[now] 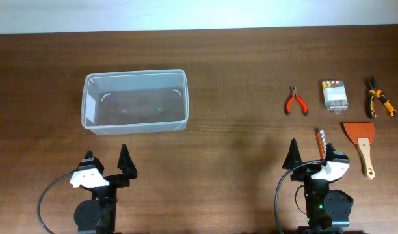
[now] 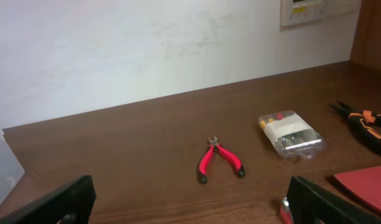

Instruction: Pack container

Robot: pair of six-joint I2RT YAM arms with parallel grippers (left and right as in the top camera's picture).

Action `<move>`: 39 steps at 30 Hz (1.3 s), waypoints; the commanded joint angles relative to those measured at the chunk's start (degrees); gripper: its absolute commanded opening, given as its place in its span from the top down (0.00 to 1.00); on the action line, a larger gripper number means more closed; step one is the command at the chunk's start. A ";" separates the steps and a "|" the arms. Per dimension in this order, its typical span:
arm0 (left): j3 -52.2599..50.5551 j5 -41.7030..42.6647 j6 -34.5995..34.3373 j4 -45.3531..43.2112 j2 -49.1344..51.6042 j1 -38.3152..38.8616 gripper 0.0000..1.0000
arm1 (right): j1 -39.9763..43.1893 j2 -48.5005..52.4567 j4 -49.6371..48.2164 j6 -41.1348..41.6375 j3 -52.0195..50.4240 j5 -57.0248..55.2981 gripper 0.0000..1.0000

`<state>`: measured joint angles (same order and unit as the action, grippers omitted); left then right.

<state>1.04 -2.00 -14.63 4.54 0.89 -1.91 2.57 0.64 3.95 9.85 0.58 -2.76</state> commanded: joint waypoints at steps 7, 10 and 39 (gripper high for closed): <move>-0.52 -0.39 -0.33 0.02 -0.55 -0.28 0.01 | -0.31 -0.39 0.52 -0.50 -0.26 -0.31 0.01; -0.52 -1.81 -0.31 -0.61 -0.55 -0.28 0.01 | -0.31 -0.39 0.33 -0.52 -0.26 -0.33 0.01; 29.73 11.82 8.63 12.31 23.12 -5.57 0.01 | -0.31 12.15 -6.32 4.79 16.85 20.74 0.01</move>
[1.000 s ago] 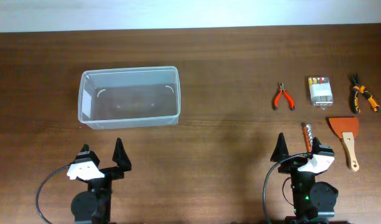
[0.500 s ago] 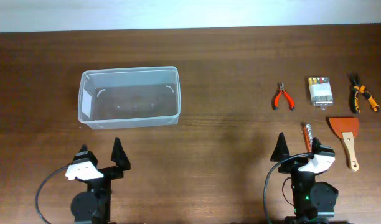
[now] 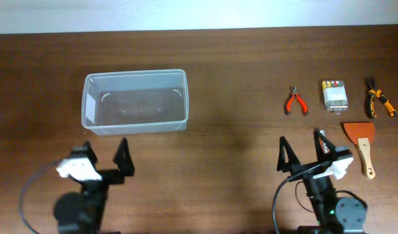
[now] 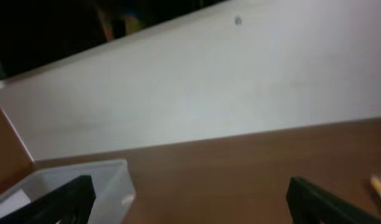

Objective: Pack container
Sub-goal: 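Reach both grippers to the clear container's left and right rims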

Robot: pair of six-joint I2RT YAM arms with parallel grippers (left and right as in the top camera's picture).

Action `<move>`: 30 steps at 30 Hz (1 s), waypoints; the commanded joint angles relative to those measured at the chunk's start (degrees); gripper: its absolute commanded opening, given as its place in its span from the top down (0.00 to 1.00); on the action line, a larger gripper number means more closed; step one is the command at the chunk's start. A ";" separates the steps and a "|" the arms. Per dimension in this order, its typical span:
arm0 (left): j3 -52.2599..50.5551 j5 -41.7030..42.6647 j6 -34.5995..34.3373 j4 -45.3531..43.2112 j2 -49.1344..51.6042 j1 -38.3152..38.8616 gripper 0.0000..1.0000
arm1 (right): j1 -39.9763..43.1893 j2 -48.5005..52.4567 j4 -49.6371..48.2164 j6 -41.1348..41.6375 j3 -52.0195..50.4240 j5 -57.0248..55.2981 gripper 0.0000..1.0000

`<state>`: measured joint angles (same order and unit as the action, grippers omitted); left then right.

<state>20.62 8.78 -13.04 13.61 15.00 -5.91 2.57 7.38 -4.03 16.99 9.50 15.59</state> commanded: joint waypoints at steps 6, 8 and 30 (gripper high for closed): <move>39.17 23.15 24.09 18.01 33.92 -2.47 0.01 | -0.31 24.55 17.55 -9.92 29.77 16.57 0.01; 46.36 26.99 26.47 19.69 40.39 -2.47 0.01 | -0.31 29.24 21.73 -8.50 35.34 17.42 0.01; 84.59 -14.25 20.26 53.66 69.00 -2.49 0.01 | -21.68 67.14 69.66 -4.44 81.42 -24.28 0.01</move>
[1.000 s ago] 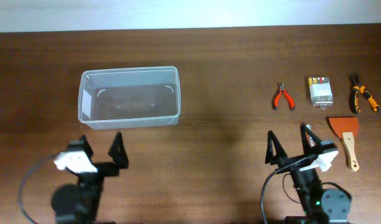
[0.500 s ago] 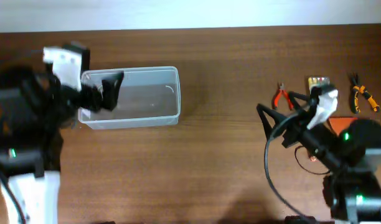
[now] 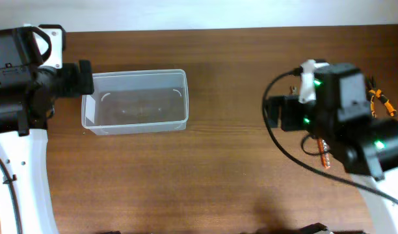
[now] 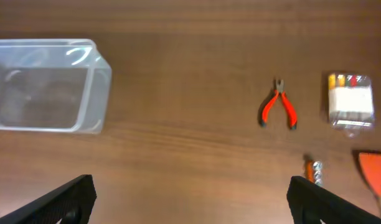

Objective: Pack container
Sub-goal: 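Reach both grippers to the clear container's left and right rims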

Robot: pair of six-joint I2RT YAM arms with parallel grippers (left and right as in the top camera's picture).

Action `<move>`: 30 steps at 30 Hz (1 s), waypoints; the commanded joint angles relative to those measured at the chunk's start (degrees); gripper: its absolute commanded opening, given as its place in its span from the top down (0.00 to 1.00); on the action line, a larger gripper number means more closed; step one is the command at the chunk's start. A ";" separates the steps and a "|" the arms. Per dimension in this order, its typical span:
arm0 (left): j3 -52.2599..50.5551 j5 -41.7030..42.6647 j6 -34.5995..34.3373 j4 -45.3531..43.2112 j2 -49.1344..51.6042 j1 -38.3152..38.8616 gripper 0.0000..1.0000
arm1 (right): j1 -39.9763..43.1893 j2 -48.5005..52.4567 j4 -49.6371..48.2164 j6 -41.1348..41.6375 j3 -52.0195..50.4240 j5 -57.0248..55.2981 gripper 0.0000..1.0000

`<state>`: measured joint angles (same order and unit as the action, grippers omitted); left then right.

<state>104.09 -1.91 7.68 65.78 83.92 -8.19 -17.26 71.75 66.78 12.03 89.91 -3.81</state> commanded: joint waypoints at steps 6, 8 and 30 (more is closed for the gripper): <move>1.11 -4.98 -0.59 4.44 1.20 -1.09 0.01 | -6.19 13.73 -11.43 0.48 1.20 6.40 0.01; 1.11 -4.98 -0.59 6.03 2.40 -2.25 0.01 | -8.61 19.32 -11.47 0.50 2.49 5.55 0.01; 1.07 6.08 -0.98 15.74 9.90 -4.83 0.01 | -16.06 41.31 -10.67 13.79 18.25 -0.96 0.01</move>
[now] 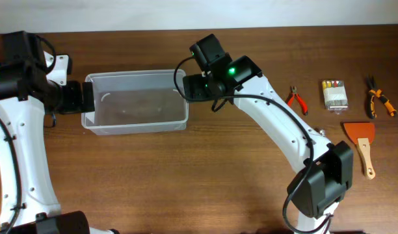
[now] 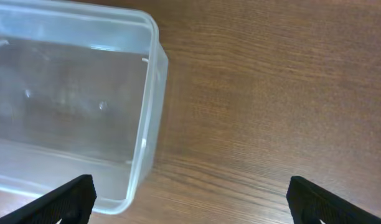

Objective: Pack container
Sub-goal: 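Reach both grippers to the clear container's left and right rims, then grip the container's right rim with the right gripper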

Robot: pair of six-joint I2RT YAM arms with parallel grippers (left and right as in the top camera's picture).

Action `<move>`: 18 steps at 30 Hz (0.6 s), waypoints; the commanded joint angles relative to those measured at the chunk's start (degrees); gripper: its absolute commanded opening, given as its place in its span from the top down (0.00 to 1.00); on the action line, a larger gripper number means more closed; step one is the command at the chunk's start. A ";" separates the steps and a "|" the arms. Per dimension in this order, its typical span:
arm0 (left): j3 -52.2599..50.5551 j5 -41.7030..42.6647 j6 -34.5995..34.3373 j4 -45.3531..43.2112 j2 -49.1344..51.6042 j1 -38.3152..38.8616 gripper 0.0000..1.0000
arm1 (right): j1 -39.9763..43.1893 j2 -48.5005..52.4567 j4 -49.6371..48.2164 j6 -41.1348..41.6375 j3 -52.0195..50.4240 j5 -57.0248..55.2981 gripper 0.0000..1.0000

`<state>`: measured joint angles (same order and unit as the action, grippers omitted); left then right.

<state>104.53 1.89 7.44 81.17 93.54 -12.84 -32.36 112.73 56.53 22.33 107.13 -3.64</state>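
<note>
The clear plastic container (image 1: 135,73) stands at the back left of the table with nothing in it. My right gripper (image 1: 198,88) hovers over its right end. In the right wrist view that gripper (image 2: 190,208) is open wide. One fingertip (image 2: 72,198) is over the container (image 2: 150,112), the other over bare wood, and nothing lies between them. My left gripper (image 1: 74,97) is at the container's left end and its dark fingers look spread. Red pliers (image 1: 295,101), a clear battery case (image 1: 334,95), orange-black pliers (image 1: 378,103) and an orange scraper (image 1: 361,140) lie at the right.
A small metal bit (image 1: 321,132) shows beside the right arm's lower link, partly hidden. The right arm (image 1: 283,130) stretches across the table from the front right to the container. The table's back edge meets a white wall.
My right gripper was high over the table's right half, with the pliers and the case in its view. Now it is over the container's right end. My left gripper is closer to the left wall.
Both arms first rested folded at the front edge with open fingers, and the tools lay at the right. Then both had lifted a little. A second ago they were raised over the table's back. Now they flank the container, and nothing has been picked up.
</note>
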 commanded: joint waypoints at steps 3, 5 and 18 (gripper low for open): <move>0.63 2.25 -0.74 0.24 0.28 -0.17 0.01 | -2.34 0.96 -0.13 3.02 1.09 -2.51 0.01; 0.63 2.25 -0.74 0.37 0.28 -0.17 0.01 | -2.97 1.03 0.24 0.04 1.09 -2.54 0.01; 0.61 2.23 -0.72 0.96 0.28 -0.17 0.01 | -3.63 2.12 0.02 6.25 0.68 -2.21 0.01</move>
<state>104.53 3.22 7.44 81.93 93.54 -12.84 -35.48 112.86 56.40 23.90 107.15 -4.71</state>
